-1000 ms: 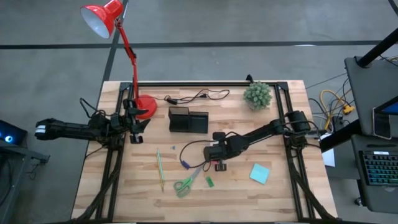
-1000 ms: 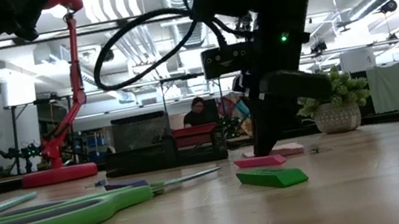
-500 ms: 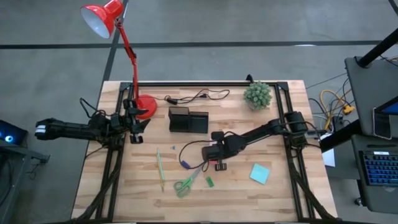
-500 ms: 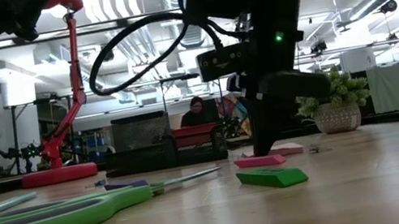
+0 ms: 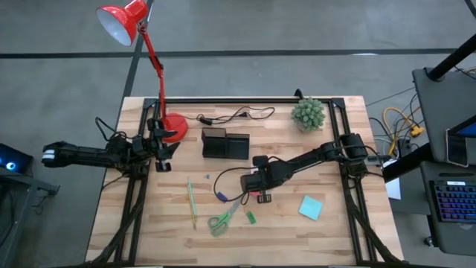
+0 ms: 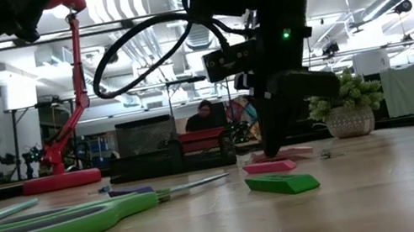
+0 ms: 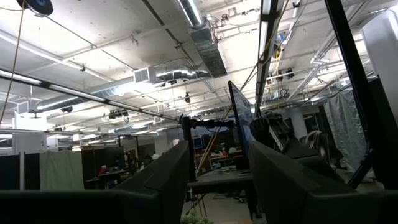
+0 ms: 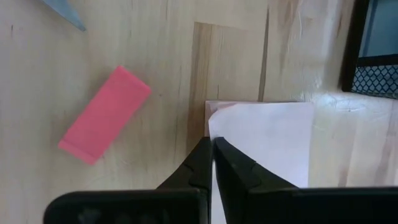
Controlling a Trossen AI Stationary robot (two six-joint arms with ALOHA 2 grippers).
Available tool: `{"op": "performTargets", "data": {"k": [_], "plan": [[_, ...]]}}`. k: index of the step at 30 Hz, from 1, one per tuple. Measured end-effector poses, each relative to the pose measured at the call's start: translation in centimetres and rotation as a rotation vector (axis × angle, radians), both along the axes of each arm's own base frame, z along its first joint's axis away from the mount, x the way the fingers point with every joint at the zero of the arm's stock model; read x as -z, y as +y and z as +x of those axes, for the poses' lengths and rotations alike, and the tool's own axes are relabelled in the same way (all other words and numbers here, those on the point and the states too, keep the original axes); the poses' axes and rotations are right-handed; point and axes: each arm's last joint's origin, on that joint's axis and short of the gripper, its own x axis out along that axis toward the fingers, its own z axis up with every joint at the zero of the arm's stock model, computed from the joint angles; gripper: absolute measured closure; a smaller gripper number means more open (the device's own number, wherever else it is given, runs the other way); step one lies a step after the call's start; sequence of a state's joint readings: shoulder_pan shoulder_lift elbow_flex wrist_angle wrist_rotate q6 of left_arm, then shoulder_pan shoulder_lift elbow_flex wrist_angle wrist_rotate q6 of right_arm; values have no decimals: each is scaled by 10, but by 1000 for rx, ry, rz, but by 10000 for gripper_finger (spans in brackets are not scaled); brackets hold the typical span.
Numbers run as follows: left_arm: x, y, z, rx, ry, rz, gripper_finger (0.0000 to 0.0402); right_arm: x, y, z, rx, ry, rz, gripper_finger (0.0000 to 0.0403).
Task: Pick and place office supplies into organizer
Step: Put the pink sticky notes into the black mesh desk organizer
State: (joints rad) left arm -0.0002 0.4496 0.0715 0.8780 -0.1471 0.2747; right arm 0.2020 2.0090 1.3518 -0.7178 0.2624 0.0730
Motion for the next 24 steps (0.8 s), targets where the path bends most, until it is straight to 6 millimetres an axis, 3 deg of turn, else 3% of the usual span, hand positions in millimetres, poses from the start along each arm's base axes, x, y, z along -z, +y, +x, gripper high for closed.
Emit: {"op": "performTargets", "data": {"k": [13,24], "plan": [[0,0,0,0,1,0,246,-4,0,-1,25,-11,2,395],[0,0,0,0,1,0,246,-27,-4,-4,44,-76,-5,395]]}}
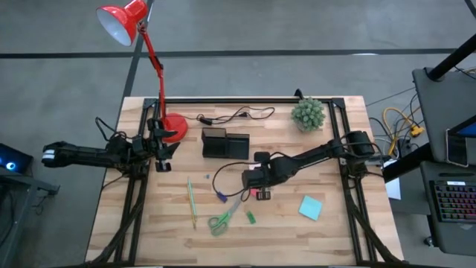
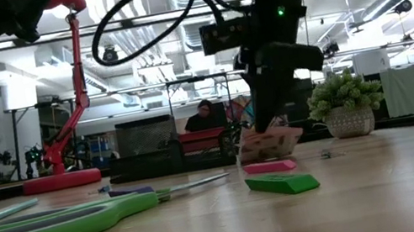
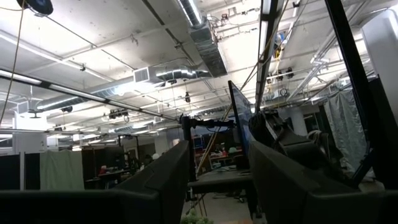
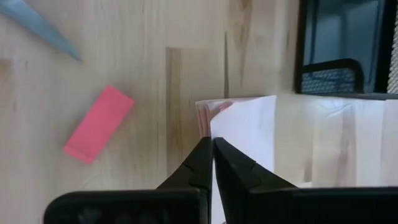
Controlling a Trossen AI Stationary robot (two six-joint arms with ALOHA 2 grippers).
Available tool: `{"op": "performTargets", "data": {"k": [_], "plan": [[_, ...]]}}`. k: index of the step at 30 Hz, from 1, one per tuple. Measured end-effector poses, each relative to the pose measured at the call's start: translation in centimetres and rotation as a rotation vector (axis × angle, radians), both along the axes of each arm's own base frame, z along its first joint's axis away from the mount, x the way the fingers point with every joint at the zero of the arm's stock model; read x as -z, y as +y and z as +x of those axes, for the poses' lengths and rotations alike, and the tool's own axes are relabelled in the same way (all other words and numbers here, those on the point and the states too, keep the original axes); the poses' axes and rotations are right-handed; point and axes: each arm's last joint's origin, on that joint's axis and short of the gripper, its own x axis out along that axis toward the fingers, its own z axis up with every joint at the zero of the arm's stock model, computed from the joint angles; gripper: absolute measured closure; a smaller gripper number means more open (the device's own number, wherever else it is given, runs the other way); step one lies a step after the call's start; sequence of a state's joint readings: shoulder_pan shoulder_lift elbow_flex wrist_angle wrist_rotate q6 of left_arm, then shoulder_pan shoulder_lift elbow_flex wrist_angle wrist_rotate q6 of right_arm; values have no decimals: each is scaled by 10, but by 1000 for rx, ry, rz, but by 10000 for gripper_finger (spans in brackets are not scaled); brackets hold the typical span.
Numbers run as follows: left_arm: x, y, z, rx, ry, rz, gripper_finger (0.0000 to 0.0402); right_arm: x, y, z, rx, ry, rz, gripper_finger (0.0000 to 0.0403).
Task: Pick and place office supplies into organizer
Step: Put the pink sticky notes into the black mesh desk organizer
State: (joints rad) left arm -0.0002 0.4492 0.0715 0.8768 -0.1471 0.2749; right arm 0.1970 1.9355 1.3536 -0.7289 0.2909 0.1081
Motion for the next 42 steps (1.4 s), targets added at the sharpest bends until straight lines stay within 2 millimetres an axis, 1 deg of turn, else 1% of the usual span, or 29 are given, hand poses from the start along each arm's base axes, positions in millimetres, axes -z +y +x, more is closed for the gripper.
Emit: {"op": "performTargets", "data": {"k": [6,30,42], "plan": [[0,0,0,0,0,0,246,-6,0,-1,3,-16,4,395],[0,0,0,0,-1,0,246,-6,-1,-3,9,0,-24,395],[0,0,0,0,-1,0,246,-19,-2,0,19,2,-69,395]]}}
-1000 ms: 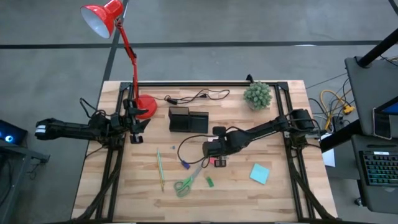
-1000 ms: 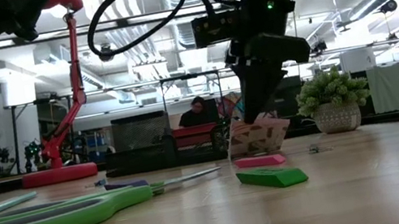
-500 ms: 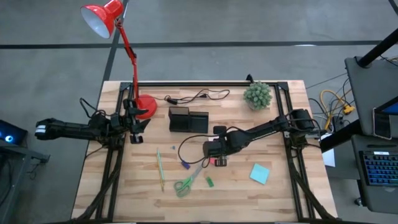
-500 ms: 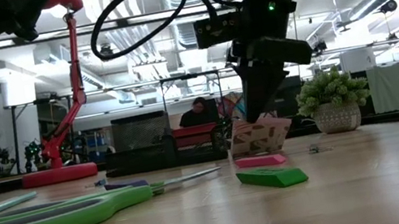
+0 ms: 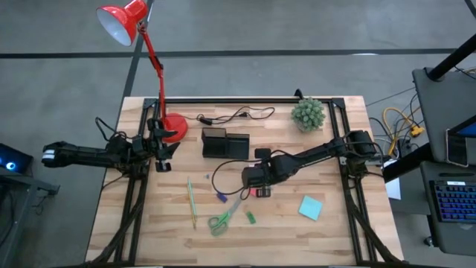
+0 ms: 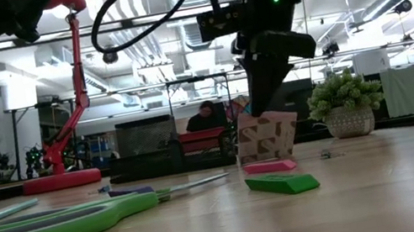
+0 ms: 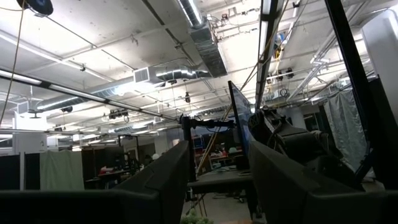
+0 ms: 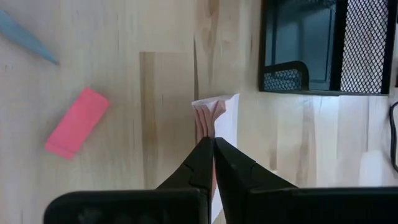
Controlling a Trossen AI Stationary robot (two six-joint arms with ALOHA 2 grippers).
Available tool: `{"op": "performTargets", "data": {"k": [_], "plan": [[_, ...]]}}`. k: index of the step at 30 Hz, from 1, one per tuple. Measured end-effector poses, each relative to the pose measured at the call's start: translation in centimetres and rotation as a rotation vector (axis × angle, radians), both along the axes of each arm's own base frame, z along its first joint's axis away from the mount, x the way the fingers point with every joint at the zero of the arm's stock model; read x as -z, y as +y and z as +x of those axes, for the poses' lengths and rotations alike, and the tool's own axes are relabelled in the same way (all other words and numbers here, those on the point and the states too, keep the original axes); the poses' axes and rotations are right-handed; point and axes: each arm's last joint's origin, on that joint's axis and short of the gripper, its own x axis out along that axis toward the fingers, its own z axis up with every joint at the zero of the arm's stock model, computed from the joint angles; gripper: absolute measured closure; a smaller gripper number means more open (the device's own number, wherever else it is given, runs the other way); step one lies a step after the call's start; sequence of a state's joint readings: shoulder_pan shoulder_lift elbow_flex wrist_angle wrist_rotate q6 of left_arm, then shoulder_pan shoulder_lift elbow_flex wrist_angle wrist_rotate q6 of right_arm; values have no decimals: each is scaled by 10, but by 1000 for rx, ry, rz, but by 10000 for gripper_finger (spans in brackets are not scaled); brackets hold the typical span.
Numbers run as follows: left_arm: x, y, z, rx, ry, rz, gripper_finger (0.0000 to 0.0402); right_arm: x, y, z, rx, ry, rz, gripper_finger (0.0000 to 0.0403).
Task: Pick and place office supplies into organizer
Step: Put the pink sticky notes into the black mesh desk organizer
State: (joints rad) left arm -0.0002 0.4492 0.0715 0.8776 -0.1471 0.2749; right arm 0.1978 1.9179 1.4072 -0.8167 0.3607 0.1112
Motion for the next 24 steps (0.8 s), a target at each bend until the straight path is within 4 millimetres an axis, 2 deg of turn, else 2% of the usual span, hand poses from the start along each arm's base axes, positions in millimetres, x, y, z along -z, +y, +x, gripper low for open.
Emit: {"op": "performTargets", "data": {"k": [24], "plan": [[0,0,0,0,0,0,246,-3,-1,-1,1,3,-36,395]]}}
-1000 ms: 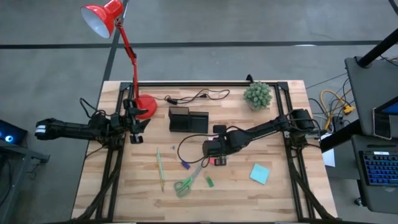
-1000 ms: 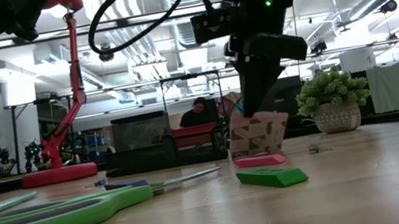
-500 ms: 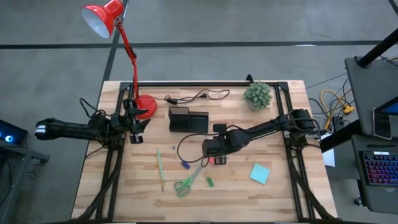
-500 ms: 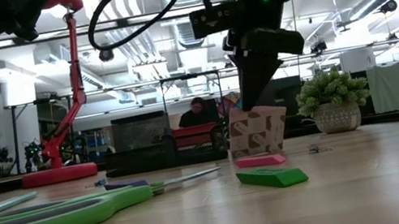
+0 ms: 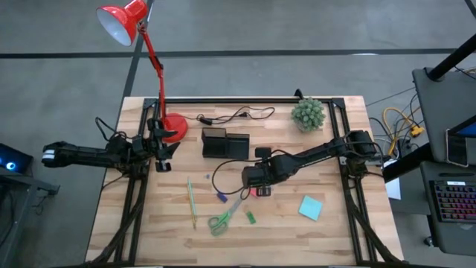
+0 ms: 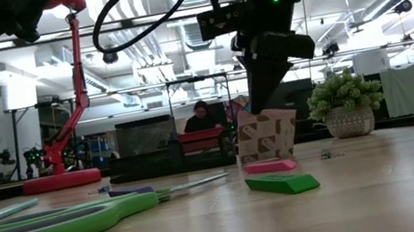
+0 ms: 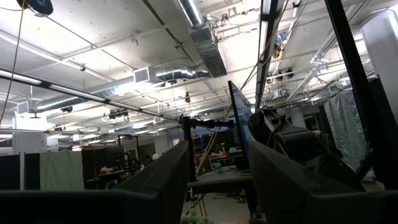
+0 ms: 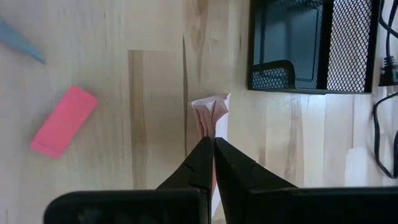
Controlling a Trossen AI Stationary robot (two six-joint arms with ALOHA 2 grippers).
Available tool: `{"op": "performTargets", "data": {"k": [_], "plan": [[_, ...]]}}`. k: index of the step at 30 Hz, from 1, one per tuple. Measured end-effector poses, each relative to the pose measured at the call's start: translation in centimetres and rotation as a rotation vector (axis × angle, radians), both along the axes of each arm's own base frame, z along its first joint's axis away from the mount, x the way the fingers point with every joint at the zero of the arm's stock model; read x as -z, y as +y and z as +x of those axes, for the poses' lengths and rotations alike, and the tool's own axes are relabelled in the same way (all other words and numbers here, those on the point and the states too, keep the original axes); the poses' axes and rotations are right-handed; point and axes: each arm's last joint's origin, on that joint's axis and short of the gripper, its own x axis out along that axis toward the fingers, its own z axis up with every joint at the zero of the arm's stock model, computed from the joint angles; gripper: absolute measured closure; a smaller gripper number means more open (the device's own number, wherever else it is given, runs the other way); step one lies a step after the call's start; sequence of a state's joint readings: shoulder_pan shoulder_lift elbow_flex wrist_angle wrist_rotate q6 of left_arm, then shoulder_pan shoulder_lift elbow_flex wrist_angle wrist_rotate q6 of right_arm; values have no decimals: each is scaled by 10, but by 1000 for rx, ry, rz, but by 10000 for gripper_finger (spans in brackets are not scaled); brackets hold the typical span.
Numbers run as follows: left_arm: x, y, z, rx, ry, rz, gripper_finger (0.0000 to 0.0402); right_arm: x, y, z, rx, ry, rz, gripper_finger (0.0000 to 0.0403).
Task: Pick and place office supplies into organizer
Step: Put the pink sticky notes into the black mesh desk organizer
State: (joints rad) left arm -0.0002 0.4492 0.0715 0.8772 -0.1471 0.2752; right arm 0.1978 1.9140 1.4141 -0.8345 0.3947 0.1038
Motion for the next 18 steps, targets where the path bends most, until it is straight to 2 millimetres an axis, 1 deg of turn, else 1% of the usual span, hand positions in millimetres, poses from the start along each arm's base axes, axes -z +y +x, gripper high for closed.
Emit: {"op": "performTargets", "data": {"k": [8,18], "plan": [[0,0,0,0,0,0,246,-14,-2,-4,14,-46,-18,395],[0,0,0,0,0,0,246,-15,-2,-4,11,-49,-16,394]]}}
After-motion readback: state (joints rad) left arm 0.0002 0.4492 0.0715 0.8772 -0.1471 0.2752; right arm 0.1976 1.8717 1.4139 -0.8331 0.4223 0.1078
